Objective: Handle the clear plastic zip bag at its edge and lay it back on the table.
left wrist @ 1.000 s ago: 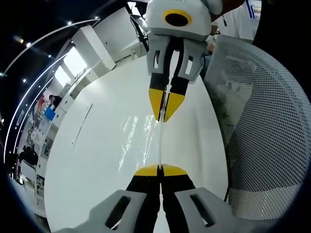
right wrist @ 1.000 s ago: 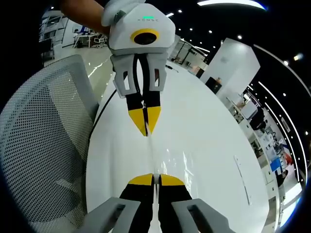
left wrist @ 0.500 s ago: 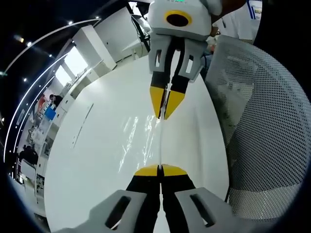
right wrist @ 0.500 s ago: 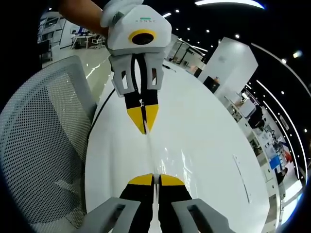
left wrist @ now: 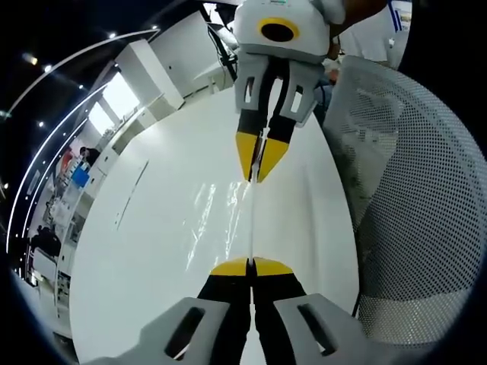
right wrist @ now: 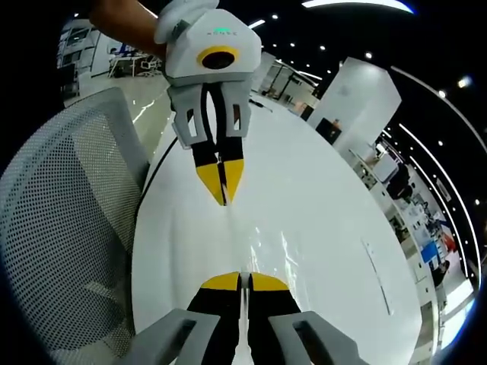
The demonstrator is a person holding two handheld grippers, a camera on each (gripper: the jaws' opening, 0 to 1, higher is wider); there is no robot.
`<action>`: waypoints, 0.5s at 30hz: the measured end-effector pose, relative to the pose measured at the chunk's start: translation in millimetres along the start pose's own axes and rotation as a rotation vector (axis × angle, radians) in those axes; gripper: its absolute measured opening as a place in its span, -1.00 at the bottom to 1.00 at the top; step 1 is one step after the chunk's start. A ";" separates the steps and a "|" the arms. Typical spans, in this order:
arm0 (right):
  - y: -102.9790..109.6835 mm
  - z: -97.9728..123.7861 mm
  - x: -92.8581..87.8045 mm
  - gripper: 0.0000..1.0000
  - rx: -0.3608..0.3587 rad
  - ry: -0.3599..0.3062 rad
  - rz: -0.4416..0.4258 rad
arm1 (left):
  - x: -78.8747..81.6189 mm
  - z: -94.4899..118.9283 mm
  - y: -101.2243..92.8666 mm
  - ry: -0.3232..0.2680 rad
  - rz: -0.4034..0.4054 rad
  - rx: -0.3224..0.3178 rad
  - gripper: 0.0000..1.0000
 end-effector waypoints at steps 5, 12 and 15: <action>0.3 0.4 -0.6 -1.00 -0.002 0.000 -0.001 | -1.9 0.2 -0.3 0.001 0.001 0.001 -1.00; 0.2 0.5 -3.1 -1.00 -0.005 0.003 -0.005 | -4.2 1.2 -0.2 0.005 0.004 0.004 -1.00; -0.3 0.4 -4.3 -1.00 -0.007 0.004 -0.006 | -4.6 1.2 -0.4 0.005 0.005 0.005 -1.00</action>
Point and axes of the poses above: the point that each gripper's makers call its tool centre point, and the gripper's own axes: z roughly backward along the fingers, y roughly to its left, x roughly out of its top, the point moved 8 cm from there along z, roughly backward along the fingers, and after that the axes turned 11 degrees about -x, right-handed, at the moved point
